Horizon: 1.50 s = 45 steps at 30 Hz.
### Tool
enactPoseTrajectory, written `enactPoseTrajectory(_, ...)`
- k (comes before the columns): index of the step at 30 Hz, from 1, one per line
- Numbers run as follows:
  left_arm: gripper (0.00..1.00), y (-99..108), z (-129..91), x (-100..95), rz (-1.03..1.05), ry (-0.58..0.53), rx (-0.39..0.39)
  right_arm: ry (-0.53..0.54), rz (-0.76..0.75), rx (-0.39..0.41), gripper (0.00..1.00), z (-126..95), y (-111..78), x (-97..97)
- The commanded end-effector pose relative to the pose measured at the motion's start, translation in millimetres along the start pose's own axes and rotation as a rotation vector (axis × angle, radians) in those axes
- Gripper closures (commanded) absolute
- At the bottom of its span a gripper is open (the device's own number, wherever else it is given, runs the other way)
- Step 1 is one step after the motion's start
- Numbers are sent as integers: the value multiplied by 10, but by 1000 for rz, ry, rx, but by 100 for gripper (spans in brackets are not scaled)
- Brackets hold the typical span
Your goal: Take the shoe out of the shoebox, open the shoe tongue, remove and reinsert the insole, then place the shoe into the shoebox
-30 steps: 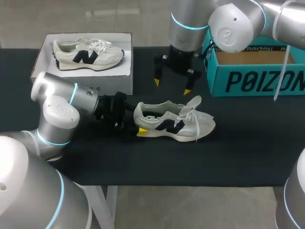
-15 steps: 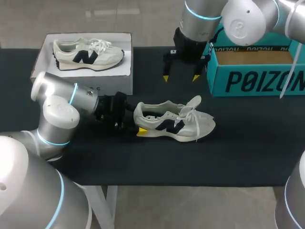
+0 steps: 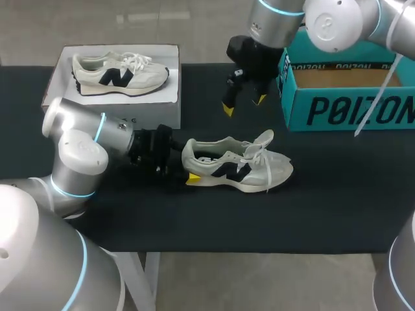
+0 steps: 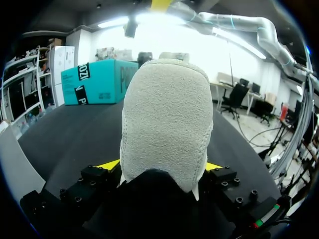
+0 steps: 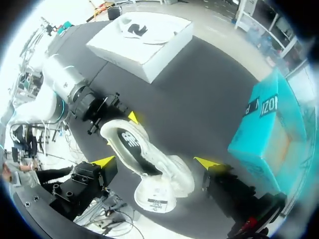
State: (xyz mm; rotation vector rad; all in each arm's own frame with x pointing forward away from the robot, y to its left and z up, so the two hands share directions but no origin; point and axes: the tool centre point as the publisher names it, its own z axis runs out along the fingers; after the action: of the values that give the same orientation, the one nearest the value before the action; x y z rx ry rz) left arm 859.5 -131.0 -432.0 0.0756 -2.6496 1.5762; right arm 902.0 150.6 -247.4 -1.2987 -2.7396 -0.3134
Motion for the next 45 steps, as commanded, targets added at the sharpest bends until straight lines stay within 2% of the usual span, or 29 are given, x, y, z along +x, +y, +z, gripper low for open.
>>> enactPoseTrajectory(1, 100, 0, -1, -5, 0, 3, -2, -75, -251, 25, 0, 26, 143, 56)
enactPoseTrajectory(3, 100, 0, -1, -5, 0, 3, -2, -121, -305, 9, 0, 51, 186, 97)
enactPoseTrajectory(4, 100, 0, -1, -5, 0, 3, -2, -135, -340, 35, 0, 69, 207, 111)
enactPoseTrajectory(5, 100, 0, -1, -5, 0, 3, -2, -158, -362, 40, 100, 79, 226, 126)
enactPoseTrajectory(11, 100, 0, -1, -5, 0, 3, -2, -164, -484, 42, 100, 93, 324, 196)
enactPoseTrajectory(20, 100, 0, -1, -5, 0, 3, -2, -97, -507, 33, 100, 136, 254, 195)
enactPoseTrajectory(29, 100, 0, -1, -5, 0, 3, -2, -45, -624, 144, 100, 378, 118, 353)
enactPoseTrajectory(35, 100, 0, -1, -5, 0, 3, -2, -10, -624, 205, 100, 606, 22, 438)
enactPoseTrajectory(40, 100, 0, -1, -5, 0, 3, -2, -1, -625, 203, 100, 752, -8, 504)
enactPoseTrajectory(45, 100, 0, -1, -5, 0, 3, -2, -17, -618, 193, 100, 745, -42, 541)
